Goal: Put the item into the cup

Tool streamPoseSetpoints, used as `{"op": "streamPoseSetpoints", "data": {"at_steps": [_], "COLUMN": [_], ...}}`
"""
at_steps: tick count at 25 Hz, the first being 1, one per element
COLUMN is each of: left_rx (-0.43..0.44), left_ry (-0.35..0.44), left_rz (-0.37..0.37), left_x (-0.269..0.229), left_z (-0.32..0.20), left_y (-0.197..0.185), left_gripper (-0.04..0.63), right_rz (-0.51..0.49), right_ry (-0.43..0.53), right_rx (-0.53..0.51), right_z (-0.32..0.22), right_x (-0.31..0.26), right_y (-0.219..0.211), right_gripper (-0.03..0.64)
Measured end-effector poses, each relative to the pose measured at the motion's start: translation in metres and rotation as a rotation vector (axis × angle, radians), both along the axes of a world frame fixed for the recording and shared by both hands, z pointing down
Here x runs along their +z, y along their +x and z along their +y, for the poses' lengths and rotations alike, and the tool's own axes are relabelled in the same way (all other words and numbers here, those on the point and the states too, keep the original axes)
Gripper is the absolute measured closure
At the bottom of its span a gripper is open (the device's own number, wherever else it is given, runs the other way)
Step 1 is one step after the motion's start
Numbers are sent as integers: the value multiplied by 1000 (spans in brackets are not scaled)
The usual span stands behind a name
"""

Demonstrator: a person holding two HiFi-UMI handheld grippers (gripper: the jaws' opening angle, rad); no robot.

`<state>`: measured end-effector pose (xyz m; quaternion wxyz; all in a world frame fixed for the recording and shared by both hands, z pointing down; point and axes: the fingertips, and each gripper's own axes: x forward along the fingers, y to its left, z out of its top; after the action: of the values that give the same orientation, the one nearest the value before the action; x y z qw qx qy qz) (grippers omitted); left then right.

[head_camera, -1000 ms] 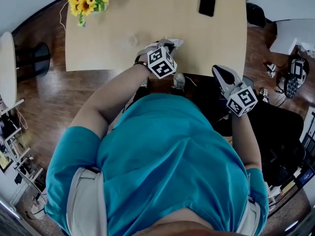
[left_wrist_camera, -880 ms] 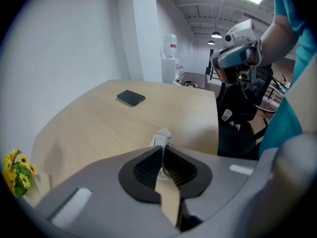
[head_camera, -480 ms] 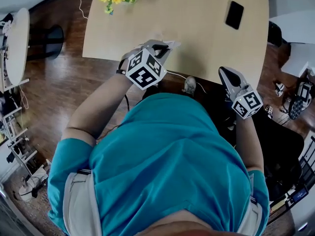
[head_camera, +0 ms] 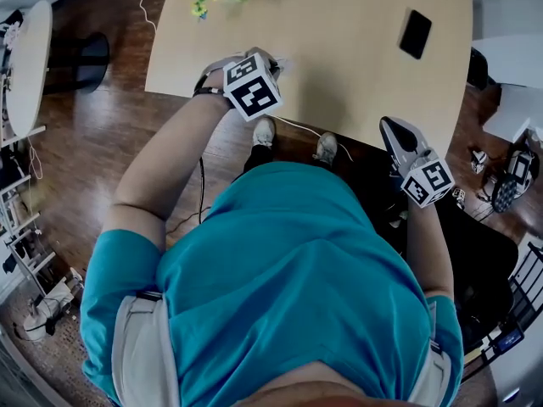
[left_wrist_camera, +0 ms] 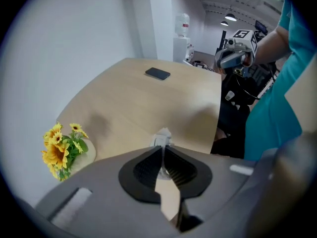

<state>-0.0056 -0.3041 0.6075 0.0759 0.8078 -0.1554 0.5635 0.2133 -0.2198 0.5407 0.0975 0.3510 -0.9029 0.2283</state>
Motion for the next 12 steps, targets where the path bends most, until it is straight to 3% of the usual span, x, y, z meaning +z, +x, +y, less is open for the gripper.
{"op": "streamPoseSetpoints", "data": {"at_steps": [6,12], "left_rx": [69,82], "left_ry": [-41,-84], "left_rz": [-72,-112], "left_x": [19,32], "left_z": [-3,-4], "left_y": [7,7], "left_gripper": [570,571], "right_rz": [1,-4], "right_ry": [-15,-18], "right_rx": [10,11], "right_z": [4,7], "right_x": [4,4], "right_y": [2,4], "right_gripper": [617,617]}}
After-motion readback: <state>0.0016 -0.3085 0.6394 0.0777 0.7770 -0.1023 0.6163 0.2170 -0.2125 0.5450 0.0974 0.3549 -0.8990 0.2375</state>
